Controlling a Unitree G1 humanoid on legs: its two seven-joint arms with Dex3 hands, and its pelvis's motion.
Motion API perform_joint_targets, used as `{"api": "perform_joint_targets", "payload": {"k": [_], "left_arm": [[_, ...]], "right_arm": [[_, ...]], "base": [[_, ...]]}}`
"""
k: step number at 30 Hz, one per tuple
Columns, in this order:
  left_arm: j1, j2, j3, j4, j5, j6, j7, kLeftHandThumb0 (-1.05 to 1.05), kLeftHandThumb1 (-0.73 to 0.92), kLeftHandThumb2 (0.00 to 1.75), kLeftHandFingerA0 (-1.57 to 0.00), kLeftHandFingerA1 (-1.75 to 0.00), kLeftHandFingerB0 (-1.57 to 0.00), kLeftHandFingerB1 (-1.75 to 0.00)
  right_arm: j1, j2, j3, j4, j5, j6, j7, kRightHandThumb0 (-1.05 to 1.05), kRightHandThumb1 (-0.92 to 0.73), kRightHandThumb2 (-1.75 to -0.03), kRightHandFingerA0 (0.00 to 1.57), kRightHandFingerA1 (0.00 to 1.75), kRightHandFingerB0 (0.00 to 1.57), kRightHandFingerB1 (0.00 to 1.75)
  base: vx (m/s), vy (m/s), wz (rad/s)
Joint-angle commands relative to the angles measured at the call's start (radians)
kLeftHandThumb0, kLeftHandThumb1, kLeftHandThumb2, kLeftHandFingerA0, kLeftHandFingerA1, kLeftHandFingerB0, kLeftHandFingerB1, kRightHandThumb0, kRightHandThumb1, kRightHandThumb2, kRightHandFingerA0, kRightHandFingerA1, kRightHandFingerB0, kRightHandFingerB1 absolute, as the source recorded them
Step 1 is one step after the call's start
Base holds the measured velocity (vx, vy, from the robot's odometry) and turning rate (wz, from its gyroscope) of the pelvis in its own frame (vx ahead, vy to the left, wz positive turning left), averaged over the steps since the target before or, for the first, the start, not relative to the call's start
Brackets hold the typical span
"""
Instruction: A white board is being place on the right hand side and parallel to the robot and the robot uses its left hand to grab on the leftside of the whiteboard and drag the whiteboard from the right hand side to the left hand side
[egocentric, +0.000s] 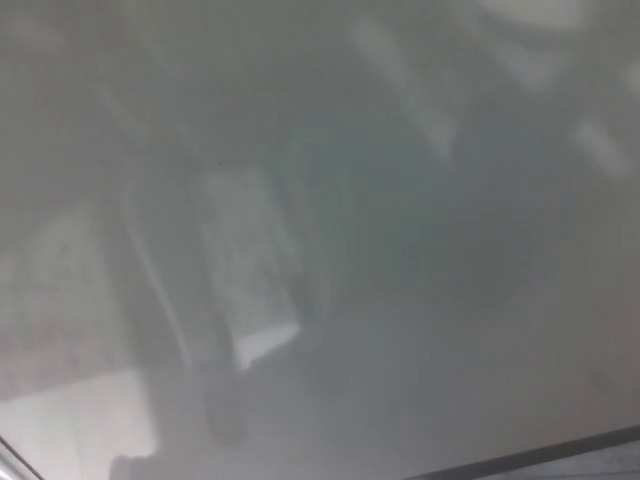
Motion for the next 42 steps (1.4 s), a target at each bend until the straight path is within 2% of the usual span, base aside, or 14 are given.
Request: {"api": "perform_joint_targets", "payload": {"k": [1,5,6,7,9,14,15,22,23,26,27,33,34,42], "left_arm": [[0.222,-0.138,0.137,-0.115,-0.107,-0.072,0.112,-0.64,0.53,0.89,-0.02,-0.41,0.0,-0.24],[0.399,-0.282,0.193,-0.275,-0.126,-0.063,0.158,-0.62,0.75,0.65,-0.19,-0.33,-0.1,-0.19],[0.43,-0.32,0.202,-0.295,-0.146,-0.028,0.154,-0.33,0.56,1.07,-0.02,-0.47,0.0,-0.47],[0.461,-0.353,0.204,-0.292,-0.144,-0.022,0.147,-0.62,0.87,0.66,-0.27,-0.33,-0.15,-0.26],[0.498,-0.394,0.206,-0.276,-0.129,-0.034,0.147,-0.62,0.89,0.66,-0.28,-0.34,-0.18,-0.27],[0.497,-0.42,0.203,-0.154,-0.09,-0.08,0.18,-0.59,0.9,0.67,-0.34,-0.35,-0.17,-0.27],[0.512,-0.423,0.172,-0.155,-0.051,-0.081,0.214,-0.65,0.75,0.91,-0.27,-0.44,-0.14,-0.38],[0.526,-0.456,0.113,-0.238,-0.027,-0.108,0.264,-0.53,0.85,0.65,-0.29,-0.34,-0.19,-0.28],[0.519,-0.467,0.102,-0.228,-0.011,-0.132,0.298,-0.29,0.56,1.07,-0.1,-0.49,-0.07,-0.48],[0.503,-0.471,0.087,-0.187,0.006,-0.169,0.334,-0.29,0.56,1.07,-0.1,-0.49,-0.07,-0.48],[0.494,-0.472,0.092,-0.168,-0.008,-0.157,0.329,-0.56,0.78,0.63,-0.31,-0.34,-0.21,-0.29],[0.49,-0.466,0.093,-0.166,-0.044,-0.117,0.294,-0.54,0.78,0.63,-0.3,-0.33,-0.21,-0.29],[0.49,-0.465,0.095,-0.167,-0.05,-0.109,0.289,-0.28,0.55,1.06,-0.11,-0.5,-0.08,-0.48],[0.468,-0.458,0.086,-0.161,-0.049,-0.108,0.284,-0.28,0.55,1.05,-0.09,-0.49,-0.07,-0.48]], "right_arm": [[0.022,-0.005,-0.008,-0.002,0.01,-0.027,0.003,-0.79,-0.72,-0.61,0.58,0.71,0.43,0.49],[0.024,-0.002,-0.011,-0.001,0.011,-0.034,0.0,-0.77,-0.54,-1.02,0.55,0.74,0.36,0.58],[0.027,-0.003,-0.013,-0.002,0.014,-0.035,0.004,-0.76,-0.54,-1.02,0.54,0.74,0.36,0.59],[0.026,-0.004,-0.014,-0.003,0.016,-0.036,0.006,-0.76,-0.53,-1.01,0.55,0.75,0.36,0.59],[0.017,-0.006,-0.016,-0.002,0.017,-0.032,0.01,-0.79,-0.72,-0.61,0.56,0.74,0.41,0.5],[0.007,-0.007,-0.02,0.001,0.02,-0.024,0.009,-0.76,-0.53,-1.01,0.55,0.74,0.37,0.58],[0.012,-0.011,-0.016,-0.001,0.012,-0.028,0.006,-0.79,-0.72,-0.61,0.57,0.72,0.41,0.5],[0.011,-0.006,-0.016,0.003,0.013,-0.026,0.008,-0.77,-0.72,-0.61,0.56,0.71,0.43,0.49],[0.01,-0.006,-0.017,0.003,0.015,-0.025,0.006,-0.77,-0.72,-0.61,0.58,0.71,0.44,0.5],[0.009,-0.007,-0.018,0.003,0.014,-0.025,0.003,-0.77,-0.72,-0.61,0.58,0.71,0.44,0.5],[0.006,-0.006,-0.019,0.004,0.016,-0.022,0.001,-0.78,-0.71,-0.61,0.61,0.72,0.45,0.5],[0.002,-0.007,-0.017,0.005,0.01,-0.018,-0.006,-0.76,-0.72,-0.61,0.6,0.71,0.47,0.51],[0.003,-0.006,-0.019,0.003,0.014,-0.016,-0.003,-0.76,-0.72,-0.61,0.64,0.74,0.48,0.51],[-0.01,-0.009,-0.021,-0.001,0.011,-0.016,-0.004,-0.79,-0.72,-0.61,0.62,0.7,0.48,0.5]], "base": [[0.0,0.0,0.0],[0.0,0.0,0.0],[0.0,0.0,0.0],[0.0,0.0,0.0],[0.0,0.0,0.0],[0.0,0.0,0.0],[0.0,0.0,0.07],[0.0,0.0,0.0],[0.0,0.0,0.0],[0.0,0.0,0.0],[0.0,0.0,0.0],[0.0,0.0,0.0],[0.0,0.0,0.0],[0.0,0.0,0.0]]}}
